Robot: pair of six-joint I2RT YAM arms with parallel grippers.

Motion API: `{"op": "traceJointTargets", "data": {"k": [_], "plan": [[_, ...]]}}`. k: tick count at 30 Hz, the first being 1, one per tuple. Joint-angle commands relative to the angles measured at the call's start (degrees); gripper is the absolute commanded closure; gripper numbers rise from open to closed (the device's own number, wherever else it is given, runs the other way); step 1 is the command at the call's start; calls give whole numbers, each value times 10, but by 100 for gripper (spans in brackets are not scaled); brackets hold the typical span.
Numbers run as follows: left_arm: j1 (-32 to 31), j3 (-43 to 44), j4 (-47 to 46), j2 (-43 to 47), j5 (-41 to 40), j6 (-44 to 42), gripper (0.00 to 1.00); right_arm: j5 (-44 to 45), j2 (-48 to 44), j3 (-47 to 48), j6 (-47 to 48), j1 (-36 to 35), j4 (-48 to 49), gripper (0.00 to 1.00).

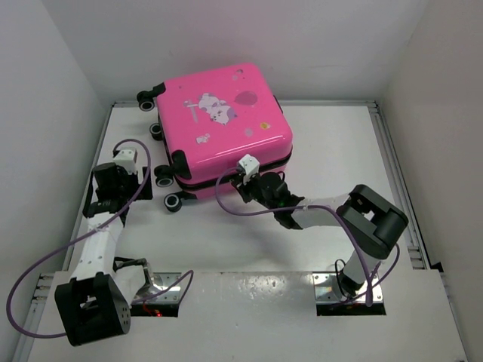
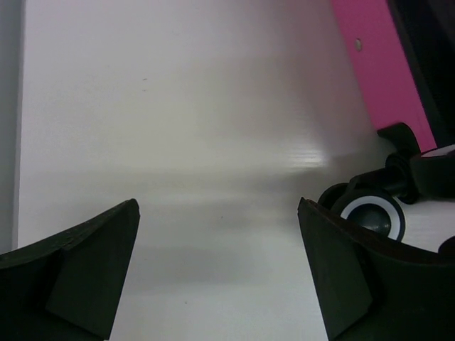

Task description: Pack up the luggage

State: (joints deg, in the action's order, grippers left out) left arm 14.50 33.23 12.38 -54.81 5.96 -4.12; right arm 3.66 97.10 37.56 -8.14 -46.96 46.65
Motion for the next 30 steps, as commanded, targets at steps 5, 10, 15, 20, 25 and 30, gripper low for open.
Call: {"op": "traceJointTargets", "data": {"k": [5, 10, 15, 20, 25, 30], "plan": [[17, 74, 118, 22, 162, -186, 4, 7, -31, 4, 18, 7, 56, 100], [34, 132, 279, 11, 274, -363, 1, 3, -26, 12, 19, 12, 51, 100], [40, 209, 388, 0, 373, -484, 1, -11, -32, 14, 28, 16, 35, 100], [34, 229, 395, -28, 390, -485, 1, -14, -31, 17, 28, 19, 33, 100], [1, 244, 292, -87, 376, -388, 1, -16, -32, 21, 28, 18, 28, 100], [-12, 275, 259, -137, 366, -344, 2, -19, -33, 24, 28, 20, 22, 100]]}}
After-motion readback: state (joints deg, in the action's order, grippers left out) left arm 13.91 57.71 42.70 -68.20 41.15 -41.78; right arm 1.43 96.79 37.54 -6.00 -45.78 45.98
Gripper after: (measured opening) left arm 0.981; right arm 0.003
